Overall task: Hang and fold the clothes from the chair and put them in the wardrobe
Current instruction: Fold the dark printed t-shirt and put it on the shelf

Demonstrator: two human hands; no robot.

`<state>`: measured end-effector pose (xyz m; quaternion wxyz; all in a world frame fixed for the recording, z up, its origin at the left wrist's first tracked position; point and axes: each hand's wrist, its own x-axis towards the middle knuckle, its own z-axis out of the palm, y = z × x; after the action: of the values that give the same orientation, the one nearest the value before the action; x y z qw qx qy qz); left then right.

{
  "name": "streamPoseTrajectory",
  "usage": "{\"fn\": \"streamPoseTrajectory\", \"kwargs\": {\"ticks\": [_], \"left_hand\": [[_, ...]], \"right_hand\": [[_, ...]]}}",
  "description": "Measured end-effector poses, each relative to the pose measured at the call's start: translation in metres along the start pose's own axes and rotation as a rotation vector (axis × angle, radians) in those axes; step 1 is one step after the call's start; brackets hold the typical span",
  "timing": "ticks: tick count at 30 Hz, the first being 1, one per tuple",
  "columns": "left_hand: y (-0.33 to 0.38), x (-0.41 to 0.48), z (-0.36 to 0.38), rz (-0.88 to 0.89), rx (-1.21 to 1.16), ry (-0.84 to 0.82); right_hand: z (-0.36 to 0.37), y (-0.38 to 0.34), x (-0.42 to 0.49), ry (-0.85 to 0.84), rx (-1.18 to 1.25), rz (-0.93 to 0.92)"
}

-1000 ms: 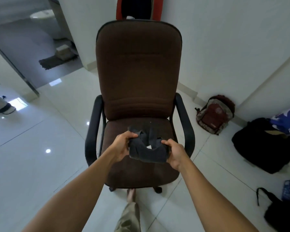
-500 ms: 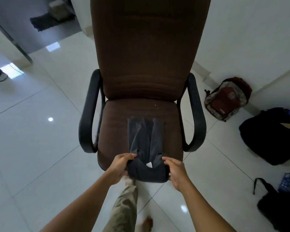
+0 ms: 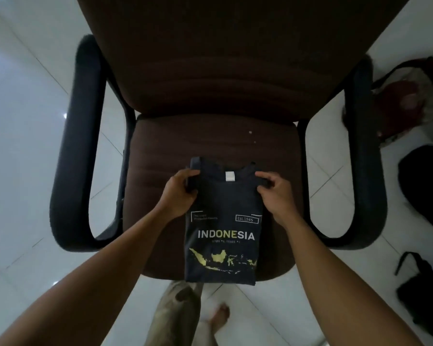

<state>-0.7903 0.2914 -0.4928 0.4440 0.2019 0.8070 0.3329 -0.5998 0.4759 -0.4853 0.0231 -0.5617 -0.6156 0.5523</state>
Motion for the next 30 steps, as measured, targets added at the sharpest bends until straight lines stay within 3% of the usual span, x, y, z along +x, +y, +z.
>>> {"fn": "streamPoseTrajectory", "kwargs": {"ticks": [10,16,24,30], "left_hand": [[0.002,0.046,0.009,0.011,0.176,0.065],[-0.009,-0.001,0.023,-0.058,-0.056,0.181],[-0.058,-0.111,0.058,-0.405,-0.251,0.12],[-0.066,-0.147,0.067,-0.401,-0.309,-0.09]], "right_hand": [[0.007,0.007,0.054,0.028,-0.145,-0.075],[0.009,0.025,-0.003,0.27,0.013,-0.019],[0.013,0.096,-0.121,-0.107,0.078,0.399],[0.004,0.124,-0.138,-0.21,0.122,0.408]]}}
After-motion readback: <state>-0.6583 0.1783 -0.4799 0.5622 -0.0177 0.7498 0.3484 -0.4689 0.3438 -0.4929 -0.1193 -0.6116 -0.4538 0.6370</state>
